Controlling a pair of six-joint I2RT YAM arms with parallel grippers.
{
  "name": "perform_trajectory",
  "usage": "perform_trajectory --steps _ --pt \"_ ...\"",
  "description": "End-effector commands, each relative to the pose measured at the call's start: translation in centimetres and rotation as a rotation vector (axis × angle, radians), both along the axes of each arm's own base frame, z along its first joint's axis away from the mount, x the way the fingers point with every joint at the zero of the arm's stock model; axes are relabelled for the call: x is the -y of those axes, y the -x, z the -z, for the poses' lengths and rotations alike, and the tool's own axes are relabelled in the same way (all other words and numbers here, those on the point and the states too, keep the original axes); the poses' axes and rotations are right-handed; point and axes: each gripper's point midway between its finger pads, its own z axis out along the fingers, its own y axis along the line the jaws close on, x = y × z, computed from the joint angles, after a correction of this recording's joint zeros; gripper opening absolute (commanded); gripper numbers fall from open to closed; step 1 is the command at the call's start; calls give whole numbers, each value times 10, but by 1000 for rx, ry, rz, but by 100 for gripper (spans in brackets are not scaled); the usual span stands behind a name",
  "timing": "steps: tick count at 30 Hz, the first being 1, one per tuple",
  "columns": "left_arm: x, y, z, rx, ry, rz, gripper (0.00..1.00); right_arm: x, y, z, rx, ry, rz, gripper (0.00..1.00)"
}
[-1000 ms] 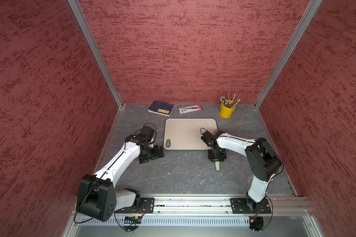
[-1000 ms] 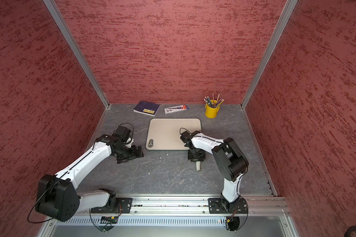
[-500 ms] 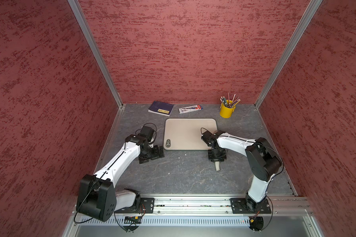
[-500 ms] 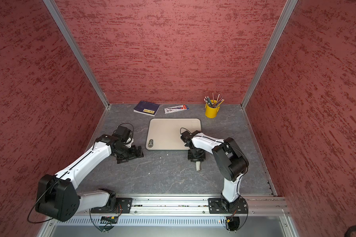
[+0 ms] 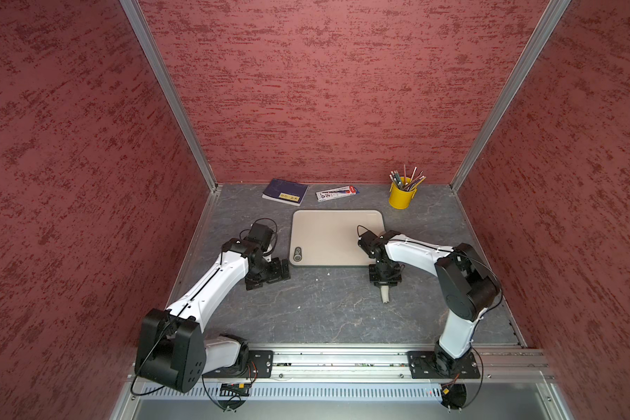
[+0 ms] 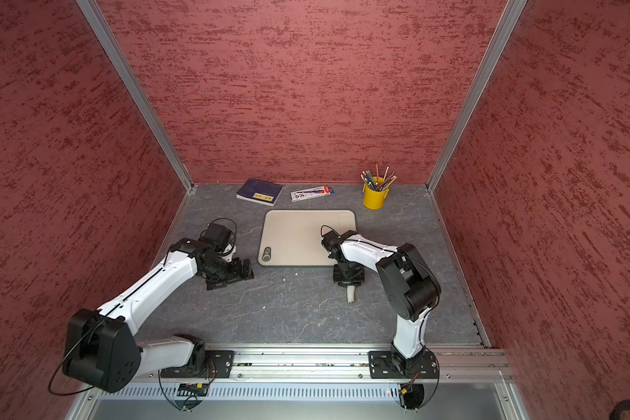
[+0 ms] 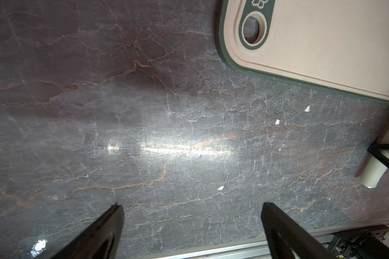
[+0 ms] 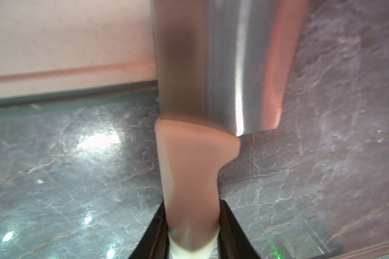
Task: Align the knife with the edge of the cutting board
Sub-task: Place the knife at the edge of the cutting board.
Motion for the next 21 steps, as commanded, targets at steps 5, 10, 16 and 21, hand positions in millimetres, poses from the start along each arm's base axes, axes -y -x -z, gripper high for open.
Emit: perform_trajectory --steps 5,10,16,21 --pt "1 -1 -3 9 -7 5 100 -7 -10 -1 18 -35 -10 10" --pt "1 0 0 1 -14 12 100 -7 -10 0 12 -33 -18 10" --pt "1 0 -1 3 -18 11 100 -9 -10 -1 9 -42 -13 10" --pt "1 0 -1 2 -20 10 100 -13 -10 0 2 -57 -6 10"
